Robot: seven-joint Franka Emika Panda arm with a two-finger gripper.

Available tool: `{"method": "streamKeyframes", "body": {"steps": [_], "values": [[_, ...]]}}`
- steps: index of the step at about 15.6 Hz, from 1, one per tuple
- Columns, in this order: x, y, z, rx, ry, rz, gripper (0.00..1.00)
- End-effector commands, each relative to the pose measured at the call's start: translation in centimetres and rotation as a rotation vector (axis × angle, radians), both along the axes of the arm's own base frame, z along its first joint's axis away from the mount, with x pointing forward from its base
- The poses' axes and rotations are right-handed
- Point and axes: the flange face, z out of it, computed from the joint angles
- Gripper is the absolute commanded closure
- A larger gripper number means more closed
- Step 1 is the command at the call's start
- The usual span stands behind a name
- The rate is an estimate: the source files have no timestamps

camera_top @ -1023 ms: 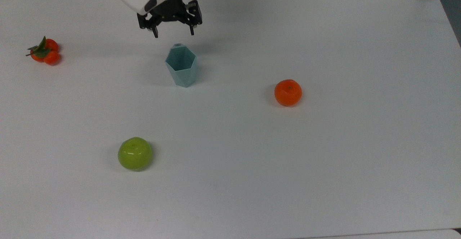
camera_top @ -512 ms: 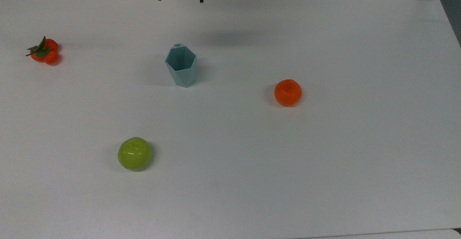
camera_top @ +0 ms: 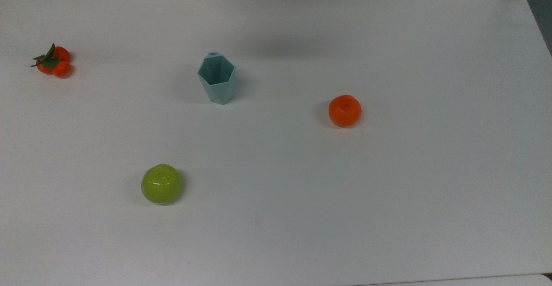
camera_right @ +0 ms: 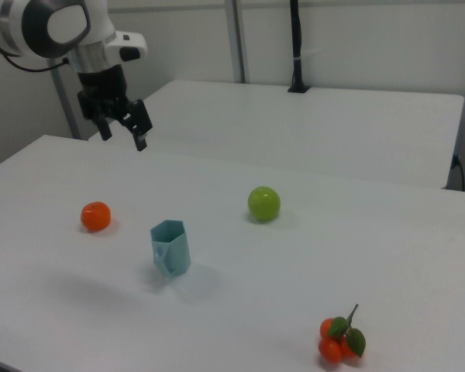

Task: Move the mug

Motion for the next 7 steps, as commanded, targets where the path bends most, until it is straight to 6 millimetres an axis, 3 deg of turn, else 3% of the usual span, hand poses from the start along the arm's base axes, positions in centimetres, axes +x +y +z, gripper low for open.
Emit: {"method": "streamKeyframes", "body": {"steps": [1,7], "values": [[0.70,-1.98,1.07,0.022,-0.083,-0.018,0.00],[0.56,-1.28,0.77,0.022,-0.071,-0.003,0.00]]}}
